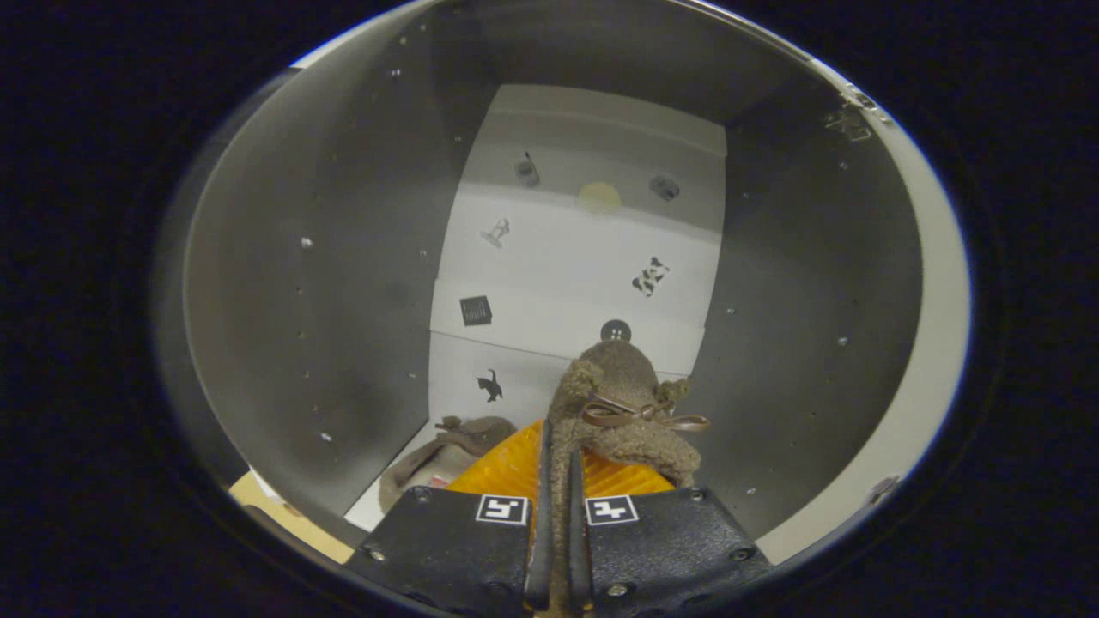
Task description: Open the shoe cabinet door, grab the shoes and put them into the shoe cabinet, then close the shoe cabinet door.
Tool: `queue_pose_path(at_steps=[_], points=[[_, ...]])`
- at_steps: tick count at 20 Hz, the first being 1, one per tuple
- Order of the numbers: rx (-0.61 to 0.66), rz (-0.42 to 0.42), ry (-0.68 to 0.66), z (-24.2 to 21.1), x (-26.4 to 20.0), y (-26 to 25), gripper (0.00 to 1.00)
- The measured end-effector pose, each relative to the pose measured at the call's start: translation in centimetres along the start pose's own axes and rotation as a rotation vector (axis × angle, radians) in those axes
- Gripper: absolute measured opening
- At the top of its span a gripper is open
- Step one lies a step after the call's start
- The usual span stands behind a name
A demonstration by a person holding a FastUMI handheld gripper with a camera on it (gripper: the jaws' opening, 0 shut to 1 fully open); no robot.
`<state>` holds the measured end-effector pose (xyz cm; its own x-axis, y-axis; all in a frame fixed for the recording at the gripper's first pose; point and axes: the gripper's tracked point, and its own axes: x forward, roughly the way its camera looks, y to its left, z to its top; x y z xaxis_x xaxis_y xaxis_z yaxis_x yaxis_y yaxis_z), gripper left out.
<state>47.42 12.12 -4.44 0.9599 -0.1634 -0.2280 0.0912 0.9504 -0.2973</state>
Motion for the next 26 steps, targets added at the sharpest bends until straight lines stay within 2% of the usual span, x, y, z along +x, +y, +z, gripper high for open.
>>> queue_pose_path(at_steps=[5, 9, 14, 19, 22, 25, 26], points=[[-0.011, 0.021, 0.11, -4.2, 4.7, 0.5, 0.11], [-0.018, -0.013, 0.174, -6.8, 7.3, -0.2, 0.11], [0.025, 0.003, 0.223, -8.4, 8.8, -0.2, 0.13], [0.076, 0.015, 0.277, -9.3, 8.1, -0.5, 0.19], [0.069, 0.047, 0.278, -8.3, 6.0, -0.1, 0.36], [0.072, 0.009, 0.251, -6.9, 3.3, -1.0, 0.5], [0.078, -0.016, 0.222, -6.0, 1.9, -1.4, 0.5]])
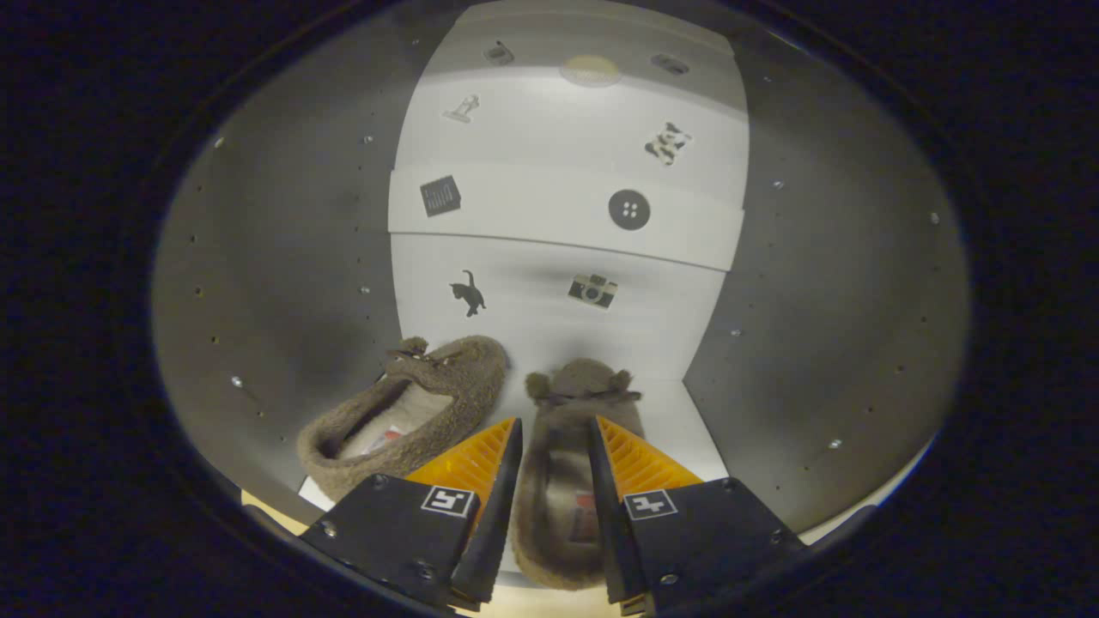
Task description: Open the shoe cabinet door, grab the shoes and put them into the shoe cabinet, then close the shoe cabinet door.
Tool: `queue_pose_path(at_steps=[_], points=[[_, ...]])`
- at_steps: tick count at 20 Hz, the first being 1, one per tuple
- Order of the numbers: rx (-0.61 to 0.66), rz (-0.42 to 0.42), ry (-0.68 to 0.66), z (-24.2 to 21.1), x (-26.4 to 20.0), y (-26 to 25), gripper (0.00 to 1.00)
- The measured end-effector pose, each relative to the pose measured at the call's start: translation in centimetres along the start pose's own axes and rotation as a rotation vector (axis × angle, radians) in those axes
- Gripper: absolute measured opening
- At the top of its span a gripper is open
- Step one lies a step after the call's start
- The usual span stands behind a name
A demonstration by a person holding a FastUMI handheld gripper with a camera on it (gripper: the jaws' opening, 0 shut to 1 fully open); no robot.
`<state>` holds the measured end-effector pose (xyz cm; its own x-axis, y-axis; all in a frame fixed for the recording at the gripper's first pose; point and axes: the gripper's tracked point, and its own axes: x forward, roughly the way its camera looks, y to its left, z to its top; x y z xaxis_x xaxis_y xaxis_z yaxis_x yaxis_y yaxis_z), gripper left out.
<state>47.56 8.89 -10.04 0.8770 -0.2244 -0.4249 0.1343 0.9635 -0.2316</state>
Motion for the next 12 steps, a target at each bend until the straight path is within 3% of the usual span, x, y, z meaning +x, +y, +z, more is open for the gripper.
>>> queue_pose_path(at_steps=[1, 5, 7, 10, 12], points=[[0.001, -0.015, -0.029, 0.2, -1.7, 0.0, 0.5], [-0.052, -0.011, -0.138, 2.3, -10.4, 0.8, 0.88], [-0.064, -0.024, -0.208, 3.8, -15.1, 1.0, 0.89], [-0.048, -0.02, -0.276, 4.8, -21.8, 1.5, 1.0], [-0.055, -0.022, -0.344, 5.5, -26.7, 1.0, 1.0]])
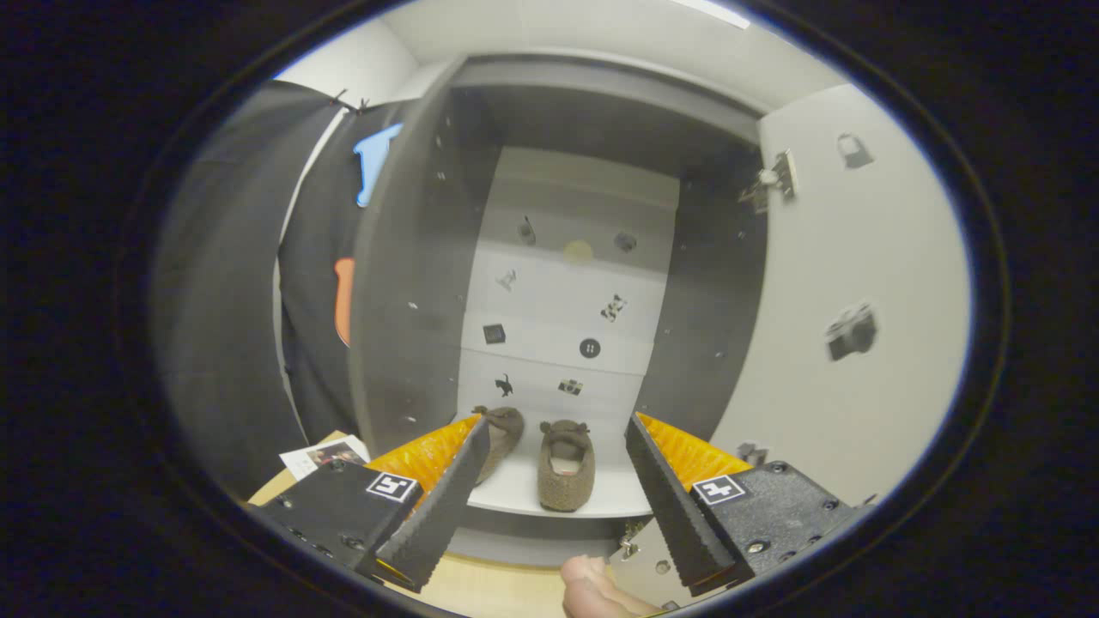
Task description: Open the shoe cabinet door, grab the shoes and put them into the shoe cabinet, then close the shoe cabinet door.
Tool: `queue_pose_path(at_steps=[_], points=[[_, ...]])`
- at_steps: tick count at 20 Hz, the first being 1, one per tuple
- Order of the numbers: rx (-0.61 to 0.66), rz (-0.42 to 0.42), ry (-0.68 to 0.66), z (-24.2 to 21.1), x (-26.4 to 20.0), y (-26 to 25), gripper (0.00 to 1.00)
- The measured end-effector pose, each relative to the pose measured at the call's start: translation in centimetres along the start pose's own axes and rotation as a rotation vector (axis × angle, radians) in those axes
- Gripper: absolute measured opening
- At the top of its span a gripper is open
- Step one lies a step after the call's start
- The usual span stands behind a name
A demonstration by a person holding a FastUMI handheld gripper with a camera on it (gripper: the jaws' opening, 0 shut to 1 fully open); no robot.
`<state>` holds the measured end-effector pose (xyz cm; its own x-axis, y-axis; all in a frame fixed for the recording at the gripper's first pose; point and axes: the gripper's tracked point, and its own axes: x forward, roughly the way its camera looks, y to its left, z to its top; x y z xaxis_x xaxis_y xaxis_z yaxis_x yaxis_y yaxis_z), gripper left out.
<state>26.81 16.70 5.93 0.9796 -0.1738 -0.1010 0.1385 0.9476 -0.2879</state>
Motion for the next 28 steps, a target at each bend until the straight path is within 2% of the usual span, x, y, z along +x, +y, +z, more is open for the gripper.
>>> queue_pose_path(at_steps=[3, 7, 11, 15, 18, 22, 26, 28], points=[[-0.015, -0.039, -0.064, 1.9, -6.6, -1.8, 1.0], [-0.05, -0.138, -0.157, 5.1, -15.8, -6.1, 1.0], [-0.04, -0.138, -0.177, 6.1, -23.7, -9.4, 1.0], [-0.054, -0.134, -0.177, 5.6, -29.3, -13.9, 1.0], [-0.047, -0.163, -0.141, 4.4, -31.4, -18.7, 1.0], [-0.023, -0.256, -0.107, 2.3, -32.7, -26.9, 1.0], [0.042, -0.327, -0.057, -0.8, -31.0, -34.3, 1.0], [0.075, -0.325, -0.042, -2.4, -29.0, -36.9, 1.0]])
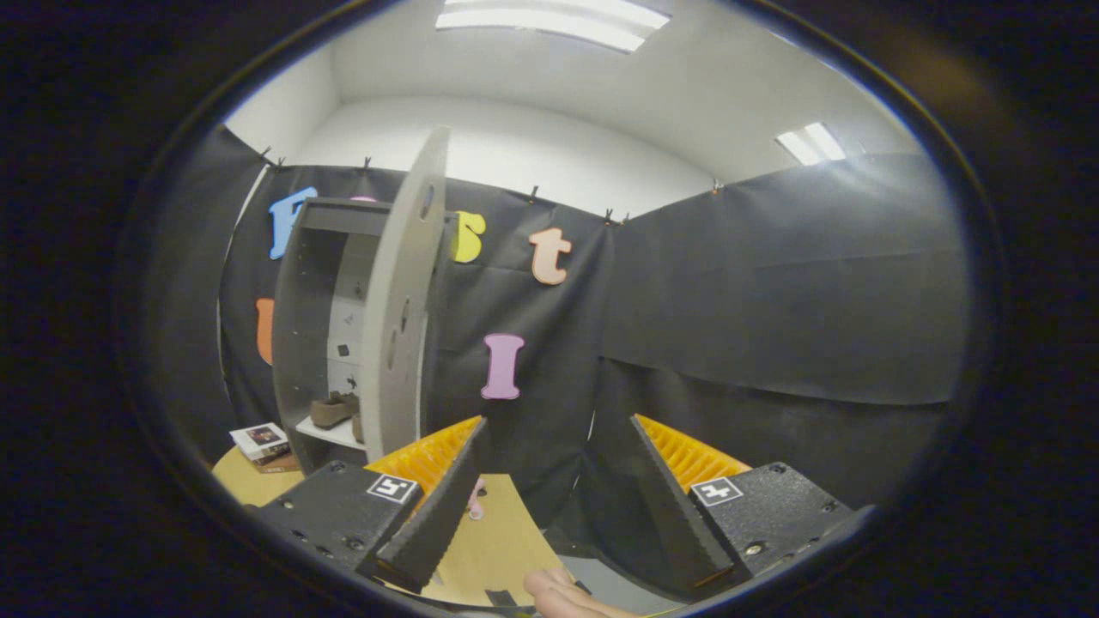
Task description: Open the shoe cabinet door, grab the shoes and put them into the shoe cabinet, then close the shoe cabinet door.
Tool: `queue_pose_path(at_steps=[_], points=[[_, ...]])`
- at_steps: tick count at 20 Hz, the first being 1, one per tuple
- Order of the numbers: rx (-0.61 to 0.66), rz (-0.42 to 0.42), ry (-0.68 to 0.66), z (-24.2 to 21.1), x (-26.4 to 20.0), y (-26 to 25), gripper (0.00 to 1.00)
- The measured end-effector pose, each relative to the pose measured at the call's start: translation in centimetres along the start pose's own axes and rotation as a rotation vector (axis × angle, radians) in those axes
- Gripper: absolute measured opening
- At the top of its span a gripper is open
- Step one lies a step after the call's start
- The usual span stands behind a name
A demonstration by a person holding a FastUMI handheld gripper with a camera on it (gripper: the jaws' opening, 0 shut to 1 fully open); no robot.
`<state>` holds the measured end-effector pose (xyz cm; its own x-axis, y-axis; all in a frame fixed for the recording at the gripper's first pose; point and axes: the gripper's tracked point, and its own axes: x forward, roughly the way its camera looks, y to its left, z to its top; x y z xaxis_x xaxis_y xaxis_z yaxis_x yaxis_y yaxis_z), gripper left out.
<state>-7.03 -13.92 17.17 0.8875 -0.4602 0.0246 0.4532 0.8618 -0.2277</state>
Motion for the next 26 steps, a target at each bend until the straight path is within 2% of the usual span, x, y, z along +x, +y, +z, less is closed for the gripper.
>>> queue_pose_path(at_steps=[4, 10, 17, 20, 22, 24, 26], points=[[-0.022, -0.005, 0.026, -4.6, 4.9, -2.9, 1.0], [0.032, 0.07, 0.127, -10.1, 8.9, -1.0, 1.0], [0.027, 0.204, 0.172, -12.7, 8.7, 4.9, 1.0], [0.075, 0.311, 0.184, -12.3, 7.7, 9.4, 1.0], [0.074, 0.286, 0.174, -12.1, 7.0, 9.9, 0.98], [0.061, 0.293, 0.169, -11.8, 7.1, 10.4, 0.93], [0.084, 0.3, 0.184, -12.0, 6.7, 11.3, 0.93]])
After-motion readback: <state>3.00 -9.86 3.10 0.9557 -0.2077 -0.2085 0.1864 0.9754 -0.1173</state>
